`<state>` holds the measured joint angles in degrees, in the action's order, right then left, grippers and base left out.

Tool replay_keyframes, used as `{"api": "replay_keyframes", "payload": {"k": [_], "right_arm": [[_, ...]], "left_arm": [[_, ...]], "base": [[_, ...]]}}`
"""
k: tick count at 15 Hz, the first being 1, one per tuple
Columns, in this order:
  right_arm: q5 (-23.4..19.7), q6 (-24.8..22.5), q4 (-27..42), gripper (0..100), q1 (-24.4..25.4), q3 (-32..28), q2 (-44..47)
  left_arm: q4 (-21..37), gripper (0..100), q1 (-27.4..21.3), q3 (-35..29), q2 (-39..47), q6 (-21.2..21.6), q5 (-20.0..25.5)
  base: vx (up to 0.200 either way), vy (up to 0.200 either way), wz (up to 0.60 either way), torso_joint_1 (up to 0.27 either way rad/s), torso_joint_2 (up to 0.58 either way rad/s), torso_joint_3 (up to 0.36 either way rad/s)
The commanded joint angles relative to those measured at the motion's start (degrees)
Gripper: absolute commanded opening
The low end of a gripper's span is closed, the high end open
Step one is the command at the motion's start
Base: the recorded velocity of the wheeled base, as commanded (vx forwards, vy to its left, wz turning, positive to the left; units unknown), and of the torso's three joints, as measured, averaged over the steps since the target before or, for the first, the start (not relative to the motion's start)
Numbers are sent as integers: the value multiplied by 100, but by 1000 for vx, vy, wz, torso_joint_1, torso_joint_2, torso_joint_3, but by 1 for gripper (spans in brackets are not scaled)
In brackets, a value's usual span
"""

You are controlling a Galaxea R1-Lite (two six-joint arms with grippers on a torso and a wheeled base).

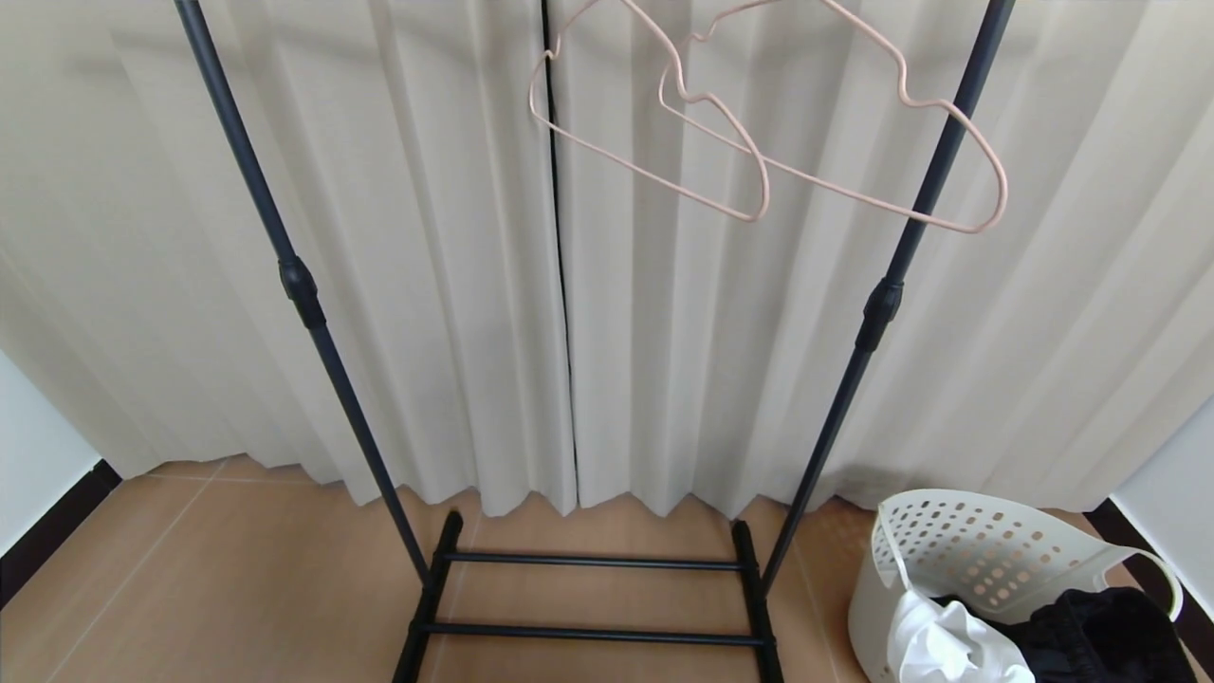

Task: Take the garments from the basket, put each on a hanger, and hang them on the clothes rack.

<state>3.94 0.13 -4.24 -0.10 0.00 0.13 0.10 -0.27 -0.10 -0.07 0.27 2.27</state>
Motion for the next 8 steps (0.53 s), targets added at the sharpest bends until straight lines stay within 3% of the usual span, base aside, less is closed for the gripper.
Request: {"api": "replay_keyframes", "payload": {"k": [1, 4, 8], "right_arm": [[2, -5, -6, 100, 1, 0, 4], [2, -13, -6, 100, 1, 0, 4], [2, -13, -6, 100, 1, 0, 4]], "left_arm": [[-10, 100, 0, 1, 7, 0, 2], [-1, 100, 0, 1, 7, 0, 2], [-10, 100, 0, 1, 7, 0, 2]], "base": [[0, 0, 0, -36, 437, 398], [0, 0, 0, -33, 229, 212], [0, 0, -600, -7, 35, 36]]}}
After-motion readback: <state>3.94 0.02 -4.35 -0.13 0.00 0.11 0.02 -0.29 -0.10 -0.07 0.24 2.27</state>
